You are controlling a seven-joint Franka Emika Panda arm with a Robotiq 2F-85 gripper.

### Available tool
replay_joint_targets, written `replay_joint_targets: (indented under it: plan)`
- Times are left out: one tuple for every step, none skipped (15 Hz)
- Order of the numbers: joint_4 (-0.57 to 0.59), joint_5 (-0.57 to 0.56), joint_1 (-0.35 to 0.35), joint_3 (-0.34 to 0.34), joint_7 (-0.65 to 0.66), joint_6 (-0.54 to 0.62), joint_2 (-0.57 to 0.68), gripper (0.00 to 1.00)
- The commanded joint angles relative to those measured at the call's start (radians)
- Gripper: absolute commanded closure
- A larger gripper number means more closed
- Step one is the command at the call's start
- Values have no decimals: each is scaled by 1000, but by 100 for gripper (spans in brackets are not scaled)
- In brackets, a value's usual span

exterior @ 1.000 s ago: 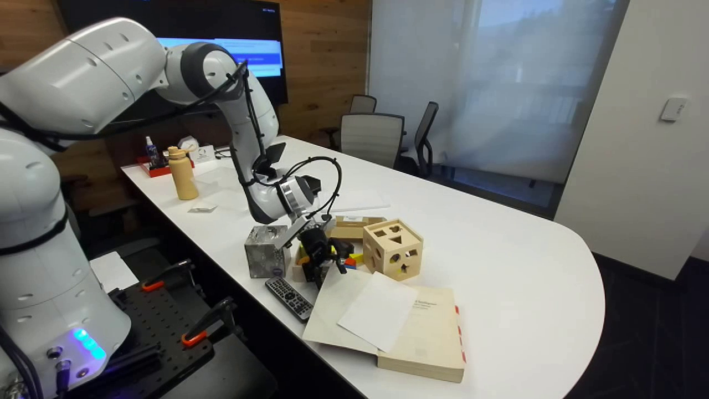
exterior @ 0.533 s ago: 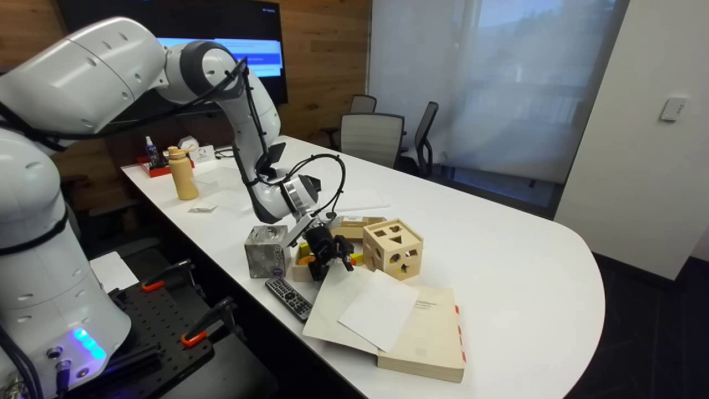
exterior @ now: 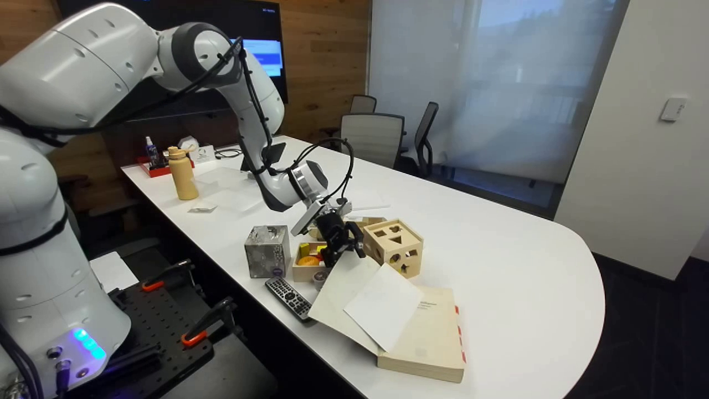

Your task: Close the book and slightly open the box

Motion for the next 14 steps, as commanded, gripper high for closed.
replay_joint_targets:
  plan:
    - [-94,-26,-46,-13,23,41,-128,0]
    - [-107,-32,-56,-21,26,42,-151,0]
    - [-125,-39,-71,-30,27,47,-182,0]
    - [-132,-48,-86,-39,29,52,-201,0]
    - [-138,-59,-105,-48,28,58,-218,0]
    - [-140,-68,-127,-55,23,66,-233,0]
    - [-136,-72,-152,-59,17,77,-239,0]
    - [-126,-73,-179,-64,11,93,-237,0]
    - [-116,-67,-207,-66,5,110,-231,0]
    - [-105,-59,-231,-69,2,125,-221,0]
    - [-92,-48,-257,-69,-2,145,-206,0]
    - [-82,-34,-282,-67,-9,165,-189,0]
    - [-78,-24,-300,-66,-12,182,-177,0]
    - [-75,-8,-316,-63,-13,198,-159,0]
